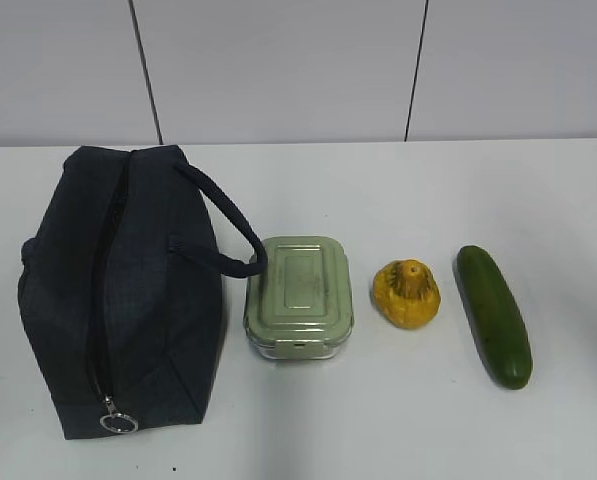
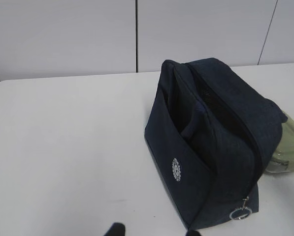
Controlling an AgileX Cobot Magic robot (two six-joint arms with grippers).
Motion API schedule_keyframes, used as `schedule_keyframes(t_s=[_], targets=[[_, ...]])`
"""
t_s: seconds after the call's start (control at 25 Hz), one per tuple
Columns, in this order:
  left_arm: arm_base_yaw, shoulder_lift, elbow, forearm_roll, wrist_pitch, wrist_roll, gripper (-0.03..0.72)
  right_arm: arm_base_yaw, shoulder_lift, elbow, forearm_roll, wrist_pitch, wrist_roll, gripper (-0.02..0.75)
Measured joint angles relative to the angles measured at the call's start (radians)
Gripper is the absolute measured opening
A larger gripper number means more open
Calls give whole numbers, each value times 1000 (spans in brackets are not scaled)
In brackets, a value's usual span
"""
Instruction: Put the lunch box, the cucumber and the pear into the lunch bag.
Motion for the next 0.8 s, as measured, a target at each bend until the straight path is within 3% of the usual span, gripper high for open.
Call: schedule_keyframes(t_s=[0.2, 0.52, 0.8], targets=[[0, 0, 0, 0, 0, 0, 238, 0, 170, -28, 68, -12, -8, 437], [0, 0, 0, 0, 0, 0, 238, 0, 404, -46, 93, -88, -12, 437], [0, 0, 0, 0, 0, 0, 238, 36, 568, -155, 82, -100, -17, 437]])
